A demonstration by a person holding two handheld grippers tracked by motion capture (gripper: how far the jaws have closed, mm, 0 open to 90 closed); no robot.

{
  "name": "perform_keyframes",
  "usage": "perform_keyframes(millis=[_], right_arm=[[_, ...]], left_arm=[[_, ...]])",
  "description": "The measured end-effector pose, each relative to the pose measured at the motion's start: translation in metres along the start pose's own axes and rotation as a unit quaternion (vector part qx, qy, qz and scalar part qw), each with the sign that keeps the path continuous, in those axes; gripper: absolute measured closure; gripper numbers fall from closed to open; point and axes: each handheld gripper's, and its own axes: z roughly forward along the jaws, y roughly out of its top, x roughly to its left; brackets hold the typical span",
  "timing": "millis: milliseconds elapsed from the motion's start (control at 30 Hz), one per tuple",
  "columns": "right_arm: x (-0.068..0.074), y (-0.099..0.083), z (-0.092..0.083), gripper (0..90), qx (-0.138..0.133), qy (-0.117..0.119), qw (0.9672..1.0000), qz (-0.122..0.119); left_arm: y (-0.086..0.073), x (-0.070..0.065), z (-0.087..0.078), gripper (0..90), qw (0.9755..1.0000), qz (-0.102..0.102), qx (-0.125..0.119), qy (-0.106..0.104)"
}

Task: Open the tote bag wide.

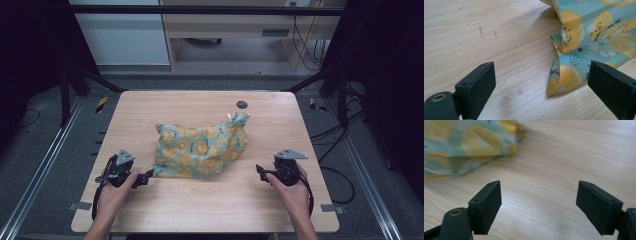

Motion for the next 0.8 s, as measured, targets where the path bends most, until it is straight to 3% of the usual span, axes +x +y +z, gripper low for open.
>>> perform_keyframes(millis=[167, 200, 300, 333, 367, 433, 467, 500, 533, 667, 800], right_arm=[[0.008, 0.025, -0.007, 15.6, -0.005, 0.013, 0.9996, -0.024], [0.014, 0.041, -0.011, 15.4, -0.011, 0.016, 0.9989, -0.043], [0.022, 0.066, -0.015, 14.8, -0.014, 0.020, 0.9966, -0.079], [0.022, 0.066, -0.015, 14.8, -0.014, 0.020, 0.9966, -0.079], [0.025, 0.082, -0.016, 14.6, -0.021, 0.023, 0.9950, -0.095], [0.026, 0.090, -0.016, 14.4, -0.023, 0.028, 0.9945, -0.098], [0.029, 0.105, -0.015, 13.6, -0.027, 0.030, 0.9935, -0.107], [0.029, 0.105, -0.015, 13.6, -0.027, 0.030, 0.9935, -0.107], [0.032, 0.119, -0.013, 12.8, -0.029, 0.028, 0.9926, -0.115], [0.037, 0.144, -0.004, 11.9, -0.027, 0.026, 0.9900, -0.136], [0.040, 0.159, 0.008, 11.8, -0.023, 0.035, 0.9899, -0.136]], left_arm=[[0.001, -0.003, 0.001, 7.5, 1.0000, 0.007, 0.003, -0.003], [0.001, -0.005, 0.002, 7.6, 0.9999, 0.014, 0.006, -0.003], [0.001, -0.007, 0.003, 7.5, 0.9998, 0.020, 0.010, -0.001], [0.002, -0.008, 0.003, 7.5, 0.9997, 0.023, 0.010, 0.001], [0.002, -0.009, 0.002, 7.5, 0.9995, 0.029, 0.012, 0.002], [0.002, -0.010, 0.002, 7.5, 0.9995, 0.029, 0.012, 0.003], [0.002, -0.011, 0.002, 7.5, 0.9995, 0.030, 0.011, 0.004], [0.002, -0.011, 0.002, 7.5, 0.9995, 0.030, 0.011, 0.004], [0.002, -0.011, 0.002, 7.5, 0.9994, 0.031, 0.013, 0.004], [0.002, -0.011, 0.003, 7.5, 0.9993, 0.033, 0.015, 0.004], [0.002, -0.012, 0.004, 7.5, 0.9993, 0.033, 0.015, 0.003]])
